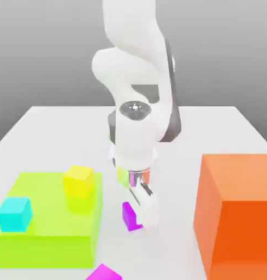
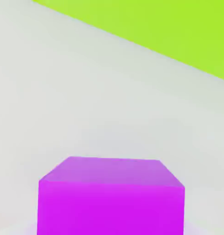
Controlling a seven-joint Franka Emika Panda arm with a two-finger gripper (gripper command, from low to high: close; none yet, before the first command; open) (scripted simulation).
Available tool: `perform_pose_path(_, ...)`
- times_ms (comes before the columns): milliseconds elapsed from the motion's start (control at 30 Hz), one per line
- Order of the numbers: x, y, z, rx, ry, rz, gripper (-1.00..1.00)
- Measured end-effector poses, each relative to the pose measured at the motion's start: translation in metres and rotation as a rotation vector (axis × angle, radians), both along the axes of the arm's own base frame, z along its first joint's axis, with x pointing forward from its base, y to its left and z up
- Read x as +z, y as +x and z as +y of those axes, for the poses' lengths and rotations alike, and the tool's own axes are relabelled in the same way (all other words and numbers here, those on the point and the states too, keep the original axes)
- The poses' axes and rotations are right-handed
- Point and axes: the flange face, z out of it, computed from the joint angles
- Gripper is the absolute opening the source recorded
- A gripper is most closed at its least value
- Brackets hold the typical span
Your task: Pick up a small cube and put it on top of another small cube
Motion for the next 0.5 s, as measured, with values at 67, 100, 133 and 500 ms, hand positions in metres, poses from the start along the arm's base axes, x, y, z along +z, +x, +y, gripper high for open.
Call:
perform_pose_path(67, 0.015, -0.001, 0.001, 0.004, -0.001, 0.0, -1.0)
perform_pose_path(100, 0.023, -0.001, 0.001, 0.001, -0.002, 0.0, -1.0)
perform_pose_path(133, 0.03, -0.002, 0.001, 0.001, -0.002, 0.001, -1.0)
perform_pose_path(500, 0.139, 0.014, -0.063, 0.414, -0.01, -0.017, -1.0)
